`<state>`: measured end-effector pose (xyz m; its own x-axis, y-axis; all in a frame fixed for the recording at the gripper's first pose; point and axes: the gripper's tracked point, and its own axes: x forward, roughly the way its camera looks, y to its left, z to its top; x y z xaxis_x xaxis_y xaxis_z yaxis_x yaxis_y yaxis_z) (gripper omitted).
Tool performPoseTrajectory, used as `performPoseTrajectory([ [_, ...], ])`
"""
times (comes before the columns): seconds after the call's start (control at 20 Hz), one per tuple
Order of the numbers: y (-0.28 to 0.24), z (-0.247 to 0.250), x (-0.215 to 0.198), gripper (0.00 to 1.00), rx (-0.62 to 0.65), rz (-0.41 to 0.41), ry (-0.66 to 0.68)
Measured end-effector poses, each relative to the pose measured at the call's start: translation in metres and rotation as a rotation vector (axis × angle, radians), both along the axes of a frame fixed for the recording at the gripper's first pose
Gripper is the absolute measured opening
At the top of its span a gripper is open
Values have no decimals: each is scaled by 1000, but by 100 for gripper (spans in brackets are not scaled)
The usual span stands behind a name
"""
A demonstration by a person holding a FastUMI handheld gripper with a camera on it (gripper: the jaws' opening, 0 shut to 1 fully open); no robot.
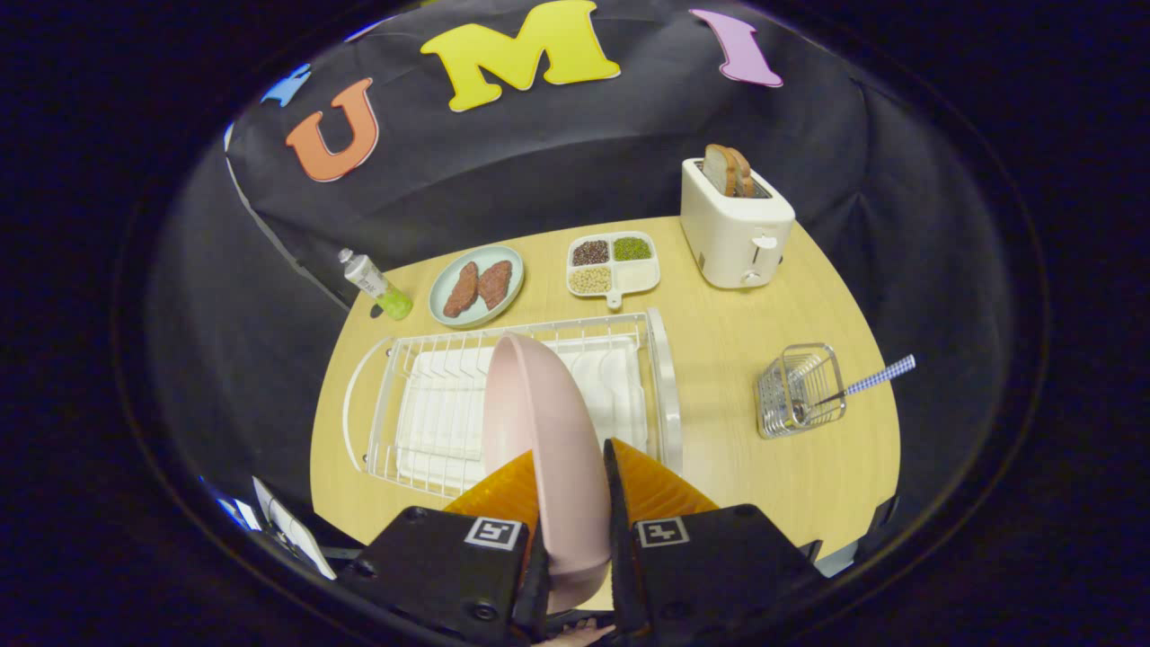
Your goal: Take the plate from the dish rack, then take the spoon from the basket and place it into the plate.
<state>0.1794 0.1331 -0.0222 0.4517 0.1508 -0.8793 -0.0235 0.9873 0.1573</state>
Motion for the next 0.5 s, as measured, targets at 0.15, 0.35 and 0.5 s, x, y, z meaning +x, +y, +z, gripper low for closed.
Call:
performPoseTrajectory([
  [0.15, -12, -18, -38, 33, 74, 3, -15],
  [0.35, -32, -61, -91, 33, 153, -39, 10],
  [0.5, -39, -93, -119, 33, 215, -68, 44],
])
